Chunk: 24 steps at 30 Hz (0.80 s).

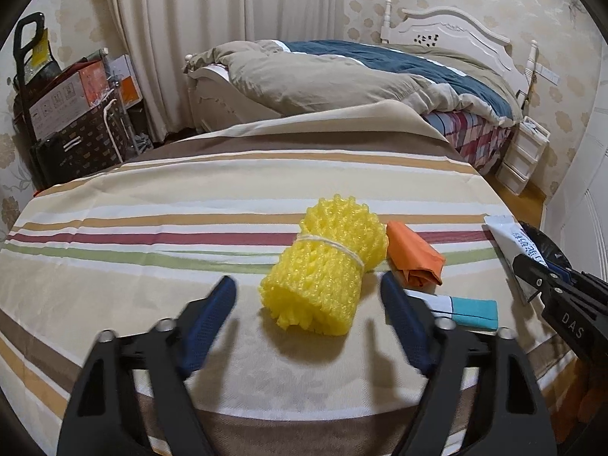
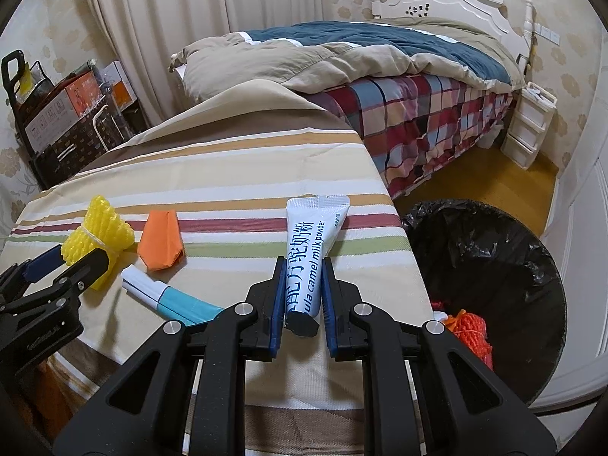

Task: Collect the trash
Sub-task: 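Grasp the yellow mesh net with the left tool while the right tool holds the tube, then carry the yellow mesh net and toothpaste tube over the black bin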

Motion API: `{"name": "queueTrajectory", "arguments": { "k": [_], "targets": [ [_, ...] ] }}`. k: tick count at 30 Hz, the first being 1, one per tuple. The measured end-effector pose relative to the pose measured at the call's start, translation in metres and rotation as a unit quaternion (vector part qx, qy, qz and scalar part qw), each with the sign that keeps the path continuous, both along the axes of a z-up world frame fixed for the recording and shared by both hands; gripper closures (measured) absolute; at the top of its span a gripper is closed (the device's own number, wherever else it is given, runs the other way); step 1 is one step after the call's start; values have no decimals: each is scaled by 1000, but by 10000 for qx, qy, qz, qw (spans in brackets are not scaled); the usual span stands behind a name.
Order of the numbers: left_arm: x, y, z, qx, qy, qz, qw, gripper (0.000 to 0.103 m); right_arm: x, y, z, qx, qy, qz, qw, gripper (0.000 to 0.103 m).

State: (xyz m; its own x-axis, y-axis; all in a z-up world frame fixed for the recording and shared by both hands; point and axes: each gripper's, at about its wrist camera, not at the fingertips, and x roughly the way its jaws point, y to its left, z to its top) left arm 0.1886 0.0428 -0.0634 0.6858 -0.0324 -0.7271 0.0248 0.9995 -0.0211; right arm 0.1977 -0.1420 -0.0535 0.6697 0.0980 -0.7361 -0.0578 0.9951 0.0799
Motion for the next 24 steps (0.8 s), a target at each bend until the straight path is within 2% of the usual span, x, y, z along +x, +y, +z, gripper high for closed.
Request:
{"name": "queueTrajectory", "arguments": {
  "k": [2,7,17,24],
  "targets": [
    [1,-1,-3,1,88,-70,9999,47,0,0,0,-8,0,6,10000,86],
    [-1,-1,-3,-44,91,-149,9998,54,-1,1,0,12,-9,12,10000,86],
    [-15,1,1,-88,34,-80,9999,56,-9,3,1,93,-38,-19,9999,87],
    [-32,-1,8,-163,-44,-78,9998,57,-32,-4,2,145,-104,-62,9998,87]
  ]
}}
